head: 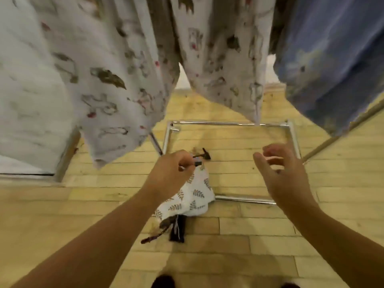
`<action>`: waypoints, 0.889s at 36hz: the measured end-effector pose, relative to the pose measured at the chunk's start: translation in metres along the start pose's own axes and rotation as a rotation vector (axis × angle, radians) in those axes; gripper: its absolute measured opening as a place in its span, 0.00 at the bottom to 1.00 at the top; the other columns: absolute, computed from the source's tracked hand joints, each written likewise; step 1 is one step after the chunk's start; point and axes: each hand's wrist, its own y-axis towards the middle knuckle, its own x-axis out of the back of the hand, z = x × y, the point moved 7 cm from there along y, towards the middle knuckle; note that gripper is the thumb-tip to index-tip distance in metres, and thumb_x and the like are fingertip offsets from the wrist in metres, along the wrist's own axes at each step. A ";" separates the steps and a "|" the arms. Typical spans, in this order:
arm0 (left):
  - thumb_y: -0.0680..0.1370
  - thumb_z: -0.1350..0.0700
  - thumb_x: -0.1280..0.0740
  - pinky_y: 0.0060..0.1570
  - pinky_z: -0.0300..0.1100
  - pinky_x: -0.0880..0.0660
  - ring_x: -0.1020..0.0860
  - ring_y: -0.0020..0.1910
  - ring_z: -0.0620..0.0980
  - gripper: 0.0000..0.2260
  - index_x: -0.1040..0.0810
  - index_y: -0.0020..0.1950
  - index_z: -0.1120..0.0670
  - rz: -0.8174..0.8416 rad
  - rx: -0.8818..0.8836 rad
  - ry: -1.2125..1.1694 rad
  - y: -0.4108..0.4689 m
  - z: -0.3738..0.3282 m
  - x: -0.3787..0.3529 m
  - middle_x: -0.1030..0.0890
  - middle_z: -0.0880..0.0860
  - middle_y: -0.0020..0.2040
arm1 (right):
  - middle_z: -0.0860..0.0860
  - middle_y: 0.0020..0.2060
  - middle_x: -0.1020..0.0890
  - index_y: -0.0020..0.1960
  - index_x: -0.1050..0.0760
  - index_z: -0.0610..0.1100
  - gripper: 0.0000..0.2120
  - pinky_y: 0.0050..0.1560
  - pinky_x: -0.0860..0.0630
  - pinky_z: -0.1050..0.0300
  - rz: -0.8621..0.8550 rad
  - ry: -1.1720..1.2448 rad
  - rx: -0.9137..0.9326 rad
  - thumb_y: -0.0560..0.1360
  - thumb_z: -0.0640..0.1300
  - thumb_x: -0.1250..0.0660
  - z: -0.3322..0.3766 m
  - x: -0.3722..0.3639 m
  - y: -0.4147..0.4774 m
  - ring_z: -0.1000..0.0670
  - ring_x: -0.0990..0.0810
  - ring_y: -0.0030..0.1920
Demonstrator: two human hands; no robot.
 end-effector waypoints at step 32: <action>0.84 0.46 0.41 0.30 0.47 0.29 0.24 0.28 0.52 0.05 0.29 0.52 0.44 0.299 0.103 -0.014 0.036 0.043 -0.253 0.19 0.53 0.33 | 0.57 0.62 0.26 0.76 0.38 0.60 0.36 0.53 0.21 0.58 0.596 -0.433 -0.481 0.74 0.59 0.25 -0.322 -0.028 -0.088 0.56 0.21 0.52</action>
